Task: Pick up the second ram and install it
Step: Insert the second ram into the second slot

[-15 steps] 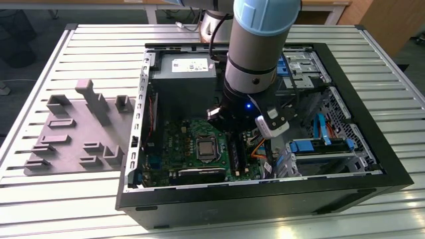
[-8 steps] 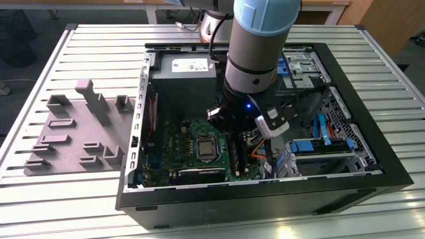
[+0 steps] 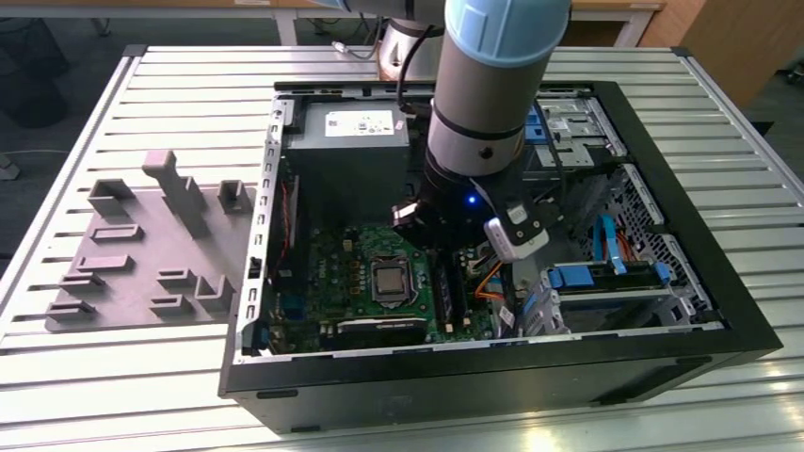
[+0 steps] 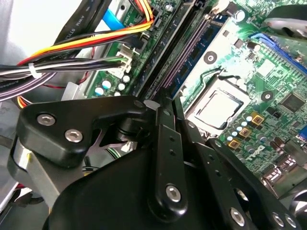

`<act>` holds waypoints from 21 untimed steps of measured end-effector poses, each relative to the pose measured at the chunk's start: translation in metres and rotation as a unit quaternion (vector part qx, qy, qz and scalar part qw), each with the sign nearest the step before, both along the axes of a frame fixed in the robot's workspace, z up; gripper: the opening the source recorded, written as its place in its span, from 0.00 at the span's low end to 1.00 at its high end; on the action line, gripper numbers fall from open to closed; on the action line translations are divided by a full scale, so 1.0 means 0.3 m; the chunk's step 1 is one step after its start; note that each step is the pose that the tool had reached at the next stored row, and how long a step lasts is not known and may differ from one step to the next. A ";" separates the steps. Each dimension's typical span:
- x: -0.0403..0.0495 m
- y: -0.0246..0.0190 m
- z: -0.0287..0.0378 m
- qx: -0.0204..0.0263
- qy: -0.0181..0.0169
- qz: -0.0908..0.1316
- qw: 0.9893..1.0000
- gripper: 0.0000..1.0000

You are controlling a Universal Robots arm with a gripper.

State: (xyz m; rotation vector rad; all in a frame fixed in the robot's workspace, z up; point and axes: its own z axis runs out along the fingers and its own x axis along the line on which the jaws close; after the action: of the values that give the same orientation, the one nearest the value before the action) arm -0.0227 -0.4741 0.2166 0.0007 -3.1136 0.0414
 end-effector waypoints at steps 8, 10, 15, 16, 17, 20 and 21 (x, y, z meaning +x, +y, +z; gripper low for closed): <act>0.000 -0.002 -0.011 0.000 0.001 0.000 1.000 0.14; 0.000 -0.002 -0.011 0.000 0.001 0.000 1.000 0.14; 0.000 -0.002 -0.011 0.000 0.001 0.000 1.000 0.14; 0.000 -0.002 -0.011 0.000 0.001 0.000 1.000 0.14; 0.000 -0.002 -0.011 0.000 0.001 0.000 1.000 0.14; 0.000 -0.005 -0.011 0.000 0.001 0.000 1.000 0.14; 0.000 -0.006 -0.011 0.001 0.001 0.000 1.000 0.14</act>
State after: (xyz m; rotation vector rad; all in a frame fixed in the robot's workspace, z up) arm -0.0227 -0.4758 0.2133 0.0010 -3.1125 0.0394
